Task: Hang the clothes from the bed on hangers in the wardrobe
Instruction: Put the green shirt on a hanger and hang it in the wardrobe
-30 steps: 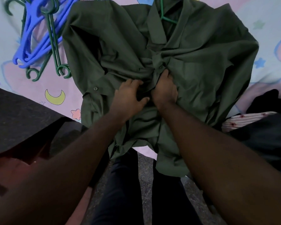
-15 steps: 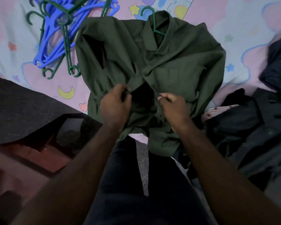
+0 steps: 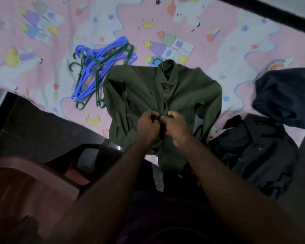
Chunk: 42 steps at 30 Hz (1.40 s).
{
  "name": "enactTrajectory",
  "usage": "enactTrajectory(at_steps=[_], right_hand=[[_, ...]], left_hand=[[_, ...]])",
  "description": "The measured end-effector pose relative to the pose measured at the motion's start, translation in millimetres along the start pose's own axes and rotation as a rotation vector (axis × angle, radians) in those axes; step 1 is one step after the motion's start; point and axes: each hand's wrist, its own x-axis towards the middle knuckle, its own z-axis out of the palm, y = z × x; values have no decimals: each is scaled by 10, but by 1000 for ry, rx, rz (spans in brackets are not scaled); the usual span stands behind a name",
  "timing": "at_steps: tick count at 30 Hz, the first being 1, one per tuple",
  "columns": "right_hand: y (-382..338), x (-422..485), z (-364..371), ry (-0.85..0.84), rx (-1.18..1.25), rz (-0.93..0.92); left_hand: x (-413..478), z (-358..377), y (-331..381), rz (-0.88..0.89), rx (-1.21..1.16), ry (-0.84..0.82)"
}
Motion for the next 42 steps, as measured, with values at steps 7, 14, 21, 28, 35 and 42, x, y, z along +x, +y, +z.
enactTrajectory(at_steps=[7,14,21,28,35,42], right_hand=[[-234,-63,40,103,-94,-88],[-439,-175,157,237,14,-50],[-574,-181,186,311,195,-23],[-596,-219,265,250,80,-136],[-672,-238,241,222,-83,-200],[-734,-208,199,114,-58,-134]], left_hand=[[53,-129,135,-173,-325,-64],[207,-311,287,-48,-64,-26],[305,-533,442,121,227,-52],[439,-580,427,60,58,-227],[539,-612,464,-91,-206,-294],[620,-599,416,6,-130,-268]])
